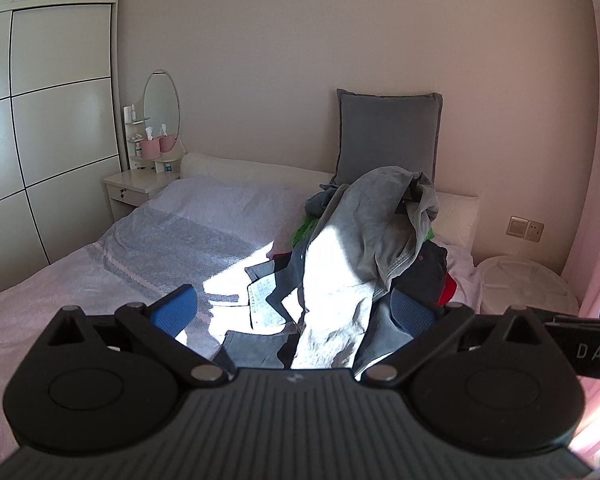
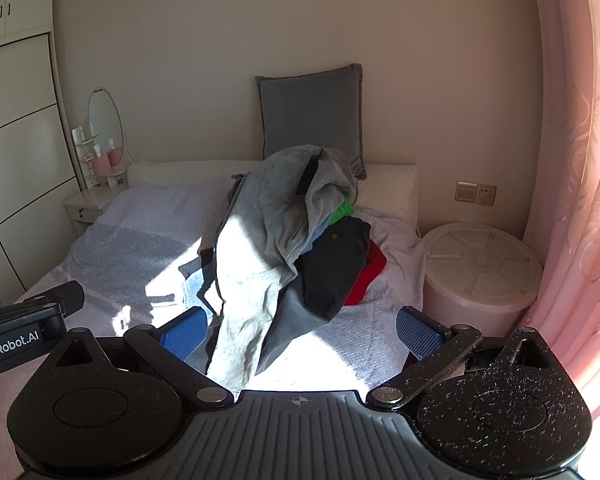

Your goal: Fold clothes

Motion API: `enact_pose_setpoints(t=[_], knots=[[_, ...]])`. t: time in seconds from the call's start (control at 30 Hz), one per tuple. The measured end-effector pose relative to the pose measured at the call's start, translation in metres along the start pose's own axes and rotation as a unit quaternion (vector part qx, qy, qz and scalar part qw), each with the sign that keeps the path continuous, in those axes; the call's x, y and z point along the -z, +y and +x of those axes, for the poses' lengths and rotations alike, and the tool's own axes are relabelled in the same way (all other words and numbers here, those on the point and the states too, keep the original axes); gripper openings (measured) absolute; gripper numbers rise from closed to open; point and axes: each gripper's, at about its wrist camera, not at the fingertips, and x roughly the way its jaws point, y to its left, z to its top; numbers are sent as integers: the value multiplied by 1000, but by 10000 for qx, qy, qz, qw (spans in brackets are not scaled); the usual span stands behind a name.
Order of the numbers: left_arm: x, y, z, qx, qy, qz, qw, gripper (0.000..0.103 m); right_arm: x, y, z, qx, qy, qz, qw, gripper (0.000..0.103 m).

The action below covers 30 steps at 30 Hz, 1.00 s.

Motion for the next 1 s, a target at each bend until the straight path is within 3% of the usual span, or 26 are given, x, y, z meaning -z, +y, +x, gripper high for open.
enact_pose_setpoints(t=[1.0], knots=[[3,19,32,-70,141,-101,9998,102,7,7,29,-46,-134,-17,9999,103]])
